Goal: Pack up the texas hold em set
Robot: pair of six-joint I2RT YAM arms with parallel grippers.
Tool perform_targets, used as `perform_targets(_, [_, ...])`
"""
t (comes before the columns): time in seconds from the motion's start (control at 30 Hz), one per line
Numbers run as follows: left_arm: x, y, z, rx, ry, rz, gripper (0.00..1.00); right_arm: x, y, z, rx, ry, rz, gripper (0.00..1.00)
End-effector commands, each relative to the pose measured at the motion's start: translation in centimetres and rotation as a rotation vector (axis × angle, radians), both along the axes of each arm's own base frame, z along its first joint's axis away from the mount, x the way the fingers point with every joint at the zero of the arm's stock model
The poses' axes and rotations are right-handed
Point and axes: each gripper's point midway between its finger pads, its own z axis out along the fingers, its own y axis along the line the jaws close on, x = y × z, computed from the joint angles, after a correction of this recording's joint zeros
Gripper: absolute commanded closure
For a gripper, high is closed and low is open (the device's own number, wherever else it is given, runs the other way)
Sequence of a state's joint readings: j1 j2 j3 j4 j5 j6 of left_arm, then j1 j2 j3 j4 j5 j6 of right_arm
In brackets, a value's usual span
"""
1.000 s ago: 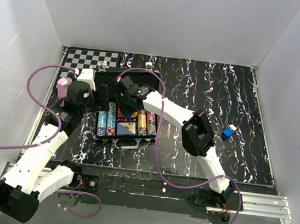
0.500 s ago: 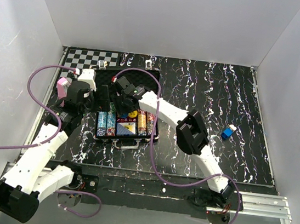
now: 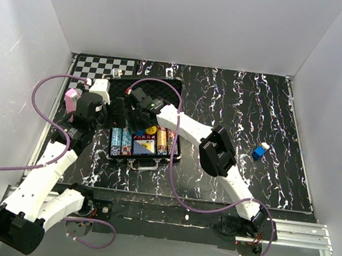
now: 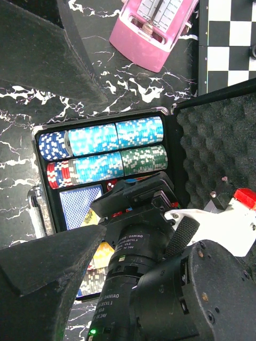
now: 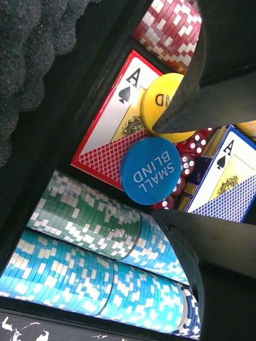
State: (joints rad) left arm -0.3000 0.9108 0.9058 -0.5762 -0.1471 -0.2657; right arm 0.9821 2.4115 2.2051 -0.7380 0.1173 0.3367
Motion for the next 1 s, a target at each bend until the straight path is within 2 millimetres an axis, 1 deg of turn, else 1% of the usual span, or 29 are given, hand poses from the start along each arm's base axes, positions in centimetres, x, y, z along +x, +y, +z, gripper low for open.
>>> perform_targets(0.0, [-0.1,0.0,-0.2,-0.005,0.003,-0.003,0.02,0.0,0.0,-0.2,-0.018,0.002,0.002,0.29])
perform_targets(0.1, [-0.1,0.0,-0.3,-0.006,0.003,-0.003,0.02,-0.1,0.1,0.0,-0.013,-0.002,0.003,0.25])
perform_targets(0.27, [-0.1,0.0,-0.2,-0.006,0.002,-0.004,0.02,0.1,0.2,0.6,-0.003,-0.011,0.006,0.25])
perform_targets(0.43, [-0.2,0.0,-0.2,-0.007,0.0,-0.004,0.02,0.2,0.3,1.5,0.013,-0.022,0.009,0.24])
perform_targets(0.53, [-0.2,0.1,0.1,-0.007,-0.008,0.003,0.02,0.1,0.4,2.7,0.033,-0.033,0.019,0.24])
perform_targets(0.67, [-0.6,0.4,1.6,-0.03,-0.086,0.009,0.02,-0.5,0.3,4.9,0.058,-0.059,0.03,0.23])
perform_targets(0.83, [-0.7,0.5,1.7,-0.028,-0.094,0.012,0.02,-1.1,-0.2,7.4,0.085,-0.112,0.029,0.22])
perform_targets(0.97, [-0.8,0.5,1.9,-0.029,-0.105,0.013,0.02,-1.7,-0.9,9.0,0.088,-0.152,0.027,0.21])
